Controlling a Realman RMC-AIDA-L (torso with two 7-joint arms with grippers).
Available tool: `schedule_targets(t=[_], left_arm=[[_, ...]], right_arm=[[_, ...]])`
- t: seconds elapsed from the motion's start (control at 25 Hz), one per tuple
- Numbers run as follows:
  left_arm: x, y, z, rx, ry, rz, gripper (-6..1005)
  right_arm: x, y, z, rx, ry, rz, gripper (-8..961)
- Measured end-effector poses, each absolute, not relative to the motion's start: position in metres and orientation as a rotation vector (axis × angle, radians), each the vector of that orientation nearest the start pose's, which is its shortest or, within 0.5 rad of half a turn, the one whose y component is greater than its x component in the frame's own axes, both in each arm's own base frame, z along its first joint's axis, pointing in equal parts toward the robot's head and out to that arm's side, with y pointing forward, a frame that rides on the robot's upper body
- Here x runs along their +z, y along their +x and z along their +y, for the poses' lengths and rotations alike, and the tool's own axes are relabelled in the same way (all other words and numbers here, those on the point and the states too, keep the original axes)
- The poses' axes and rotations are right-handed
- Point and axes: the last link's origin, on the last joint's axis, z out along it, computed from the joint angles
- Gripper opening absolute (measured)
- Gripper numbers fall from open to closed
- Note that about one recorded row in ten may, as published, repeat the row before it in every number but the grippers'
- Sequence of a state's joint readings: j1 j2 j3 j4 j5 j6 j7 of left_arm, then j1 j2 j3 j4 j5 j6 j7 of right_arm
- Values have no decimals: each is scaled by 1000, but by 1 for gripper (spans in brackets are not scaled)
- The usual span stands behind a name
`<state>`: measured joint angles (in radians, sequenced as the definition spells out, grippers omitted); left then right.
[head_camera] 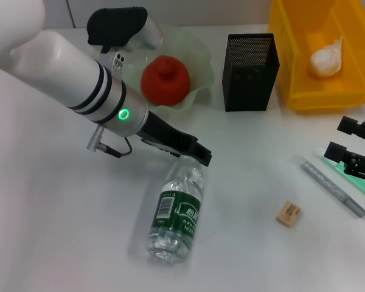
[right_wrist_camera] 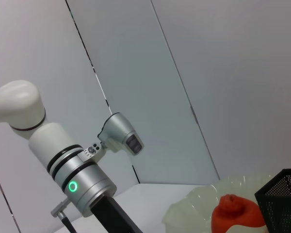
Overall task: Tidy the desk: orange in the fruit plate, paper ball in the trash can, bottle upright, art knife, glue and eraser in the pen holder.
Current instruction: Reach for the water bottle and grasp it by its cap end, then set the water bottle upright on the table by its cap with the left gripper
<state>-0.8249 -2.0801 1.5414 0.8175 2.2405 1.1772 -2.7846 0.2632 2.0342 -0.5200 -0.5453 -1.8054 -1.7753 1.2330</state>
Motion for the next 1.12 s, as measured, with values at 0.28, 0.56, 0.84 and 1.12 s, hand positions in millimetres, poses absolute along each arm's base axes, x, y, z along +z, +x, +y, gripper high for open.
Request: schedule_targets(t=[0.28, 0.56, 0.84, 1.12], left_arm=[[-94, -159, 375, 245, -2580, -1363, 672], [-96, -158, 374, 225, -2592, -1340, 521], [-87, -150, 366, 117, -2699, -1199, 452], [-55, -147, 346, -313, -2894, -957, 442]], right_arm=[[40, 326, 244, 1054, -2396, 752, 843], [40, 327, 242, 1054, -2388, 755, 843], [42, 329, 241, 1056, -2370, 758, 842], [41, 329, 241, 1073, -2356, 773, 842]])
